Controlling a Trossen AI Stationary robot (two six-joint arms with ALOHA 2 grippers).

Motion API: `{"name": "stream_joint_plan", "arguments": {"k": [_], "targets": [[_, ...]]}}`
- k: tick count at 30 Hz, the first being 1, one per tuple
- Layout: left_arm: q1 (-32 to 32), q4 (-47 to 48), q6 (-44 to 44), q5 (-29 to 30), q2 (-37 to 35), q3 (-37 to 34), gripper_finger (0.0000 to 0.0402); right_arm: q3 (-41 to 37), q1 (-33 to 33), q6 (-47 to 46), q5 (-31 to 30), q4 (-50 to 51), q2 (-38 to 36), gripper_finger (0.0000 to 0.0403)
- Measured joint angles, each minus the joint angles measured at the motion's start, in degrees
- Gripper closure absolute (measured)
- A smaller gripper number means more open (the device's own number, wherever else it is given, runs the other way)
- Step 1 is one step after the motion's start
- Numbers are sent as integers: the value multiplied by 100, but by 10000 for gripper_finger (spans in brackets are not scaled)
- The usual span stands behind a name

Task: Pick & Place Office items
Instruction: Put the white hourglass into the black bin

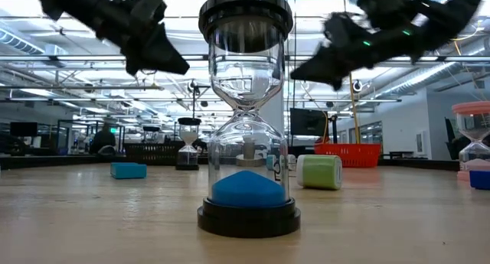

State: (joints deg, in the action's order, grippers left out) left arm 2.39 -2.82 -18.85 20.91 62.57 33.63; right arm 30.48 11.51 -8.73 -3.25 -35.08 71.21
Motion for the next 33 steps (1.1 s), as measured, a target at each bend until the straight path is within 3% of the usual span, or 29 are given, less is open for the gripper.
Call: {"name": "stream_joint_plan", "arguments": {"k": [5, 9, 14, 20, 25, 33], "targets": [[-402, 1789, -416, -529, 43, 1046, 388, -924, 2, -146, 5, -961, -553, 400], [-743, 3038, -728, -592, 283, 1785, 385, -1101, 11, -109, 3, -891, -872, 402], [-1049, 4205, -1101, -619, 795, 2627, 306, -1130, 11, 35, 20, -798, -974, 402], [-1295, 5042, -1369, -1116, 1823, 3561, 188, -1136, 11, 190, 29, -783, -968, 402], [-1614, 5580, -1012, -1490, 2626, 4209, 100, -1136, 11, 192, 31, -792, -969, 402], [-2145, 5722, -799, -1591, 3259, 4441, 26, -1136, 4, 191, 34, -794, -969, 402]]}}
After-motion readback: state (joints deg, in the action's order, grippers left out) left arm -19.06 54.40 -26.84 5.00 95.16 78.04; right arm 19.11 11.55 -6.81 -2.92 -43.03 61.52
